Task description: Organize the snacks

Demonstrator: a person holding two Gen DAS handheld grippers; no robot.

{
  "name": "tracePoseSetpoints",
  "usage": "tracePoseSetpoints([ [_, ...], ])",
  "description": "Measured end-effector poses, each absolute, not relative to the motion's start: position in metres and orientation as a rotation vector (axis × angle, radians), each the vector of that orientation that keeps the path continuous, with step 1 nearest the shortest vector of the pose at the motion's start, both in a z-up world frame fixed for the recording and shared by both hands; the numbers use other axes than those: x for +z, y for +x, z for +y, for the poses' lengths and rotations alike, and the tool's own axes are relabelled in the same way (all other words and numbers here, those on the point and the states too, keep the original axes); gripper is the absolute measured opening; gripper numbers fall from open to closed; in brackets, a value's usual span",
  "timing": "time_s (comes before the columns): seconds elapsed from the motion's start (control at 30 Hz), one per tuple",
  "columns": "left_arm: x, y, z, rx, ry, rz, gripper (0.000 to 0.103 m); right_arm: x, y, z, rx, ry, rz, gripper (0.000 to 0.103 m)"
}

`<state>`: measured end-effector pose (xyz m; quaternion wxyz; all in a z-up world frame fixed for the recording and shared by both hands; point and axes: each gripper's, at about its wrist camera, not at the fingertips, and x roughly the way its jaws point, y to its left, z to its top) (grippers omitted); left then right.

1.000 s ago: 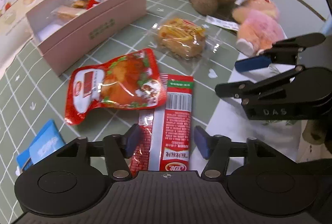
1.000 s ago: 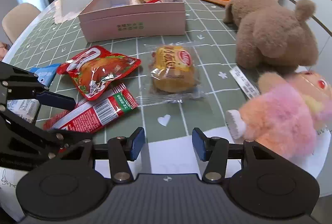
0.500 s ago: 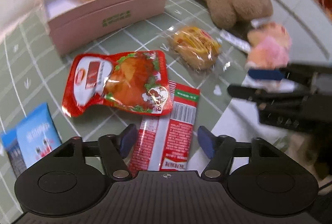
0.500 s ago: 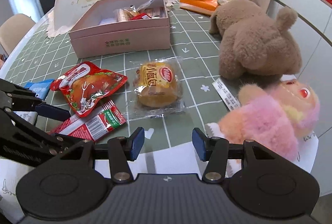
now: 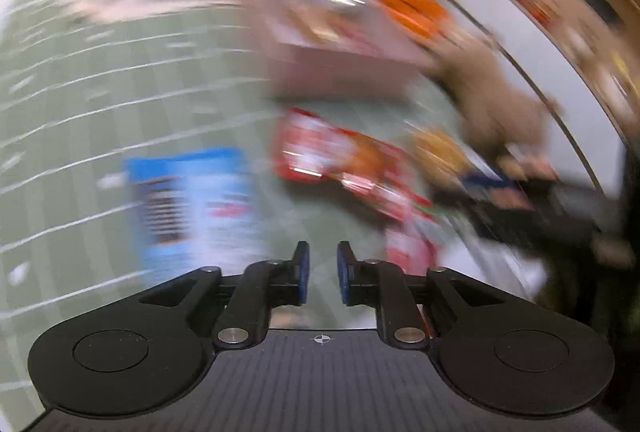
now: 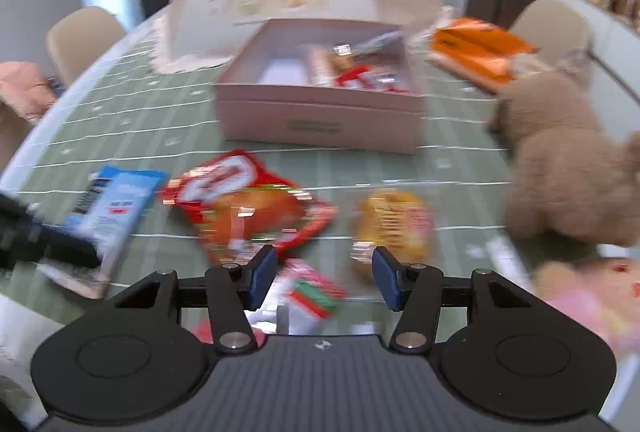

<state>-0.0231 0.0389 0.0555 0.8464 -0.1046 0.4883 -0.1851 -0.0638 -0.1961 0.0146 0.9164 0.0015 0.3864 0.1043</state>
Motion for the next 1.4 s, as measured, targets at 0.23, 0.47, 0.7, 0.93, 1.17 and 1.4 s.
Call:
tracePoseSetpoints([
  [0.23, 0.037, -0.015, 0.103, -0.141, -0.369, 1.017, 0.021, 0.005, -0.064, -0.129, 0.403, -0.063, 0.826, 0.053],
  [0.47, 0.020, -0.007, 0.109, -0.180, -0.456, 1.035, 0.021, 0.005, -0.064, -0.101, 0.445, -0.135, 0.808, 0.052],
  [0.7, 0.019, 0.007, 0.047, -0.374, -0.289, 1.072, 0.022, 0.015, -0.058, -0.153, 0.245, -0.124, 0.722, 0.053],
  [0.93, 0.047, 0.005, 0.021, -0.343, -0.153, 0.965, 0.024, -0.007, -0.015, -0.231, 0.023, 0.004, 0.792, 0.054],
  [1.17, 0.078, -0.002, 0.004, -0.403, -0.119, 0.907, 0.024, -0.009, -0.048, -0.231, 0.146, 0.074, 0.834, 0.046],
  [1.4, 0.052, -0.027, -0.090, -0.642, 0.171, 0.971, 0.024, -0.009, -0.069, -0.246, 0.105, 0.123, 0.842, 0.047],
])
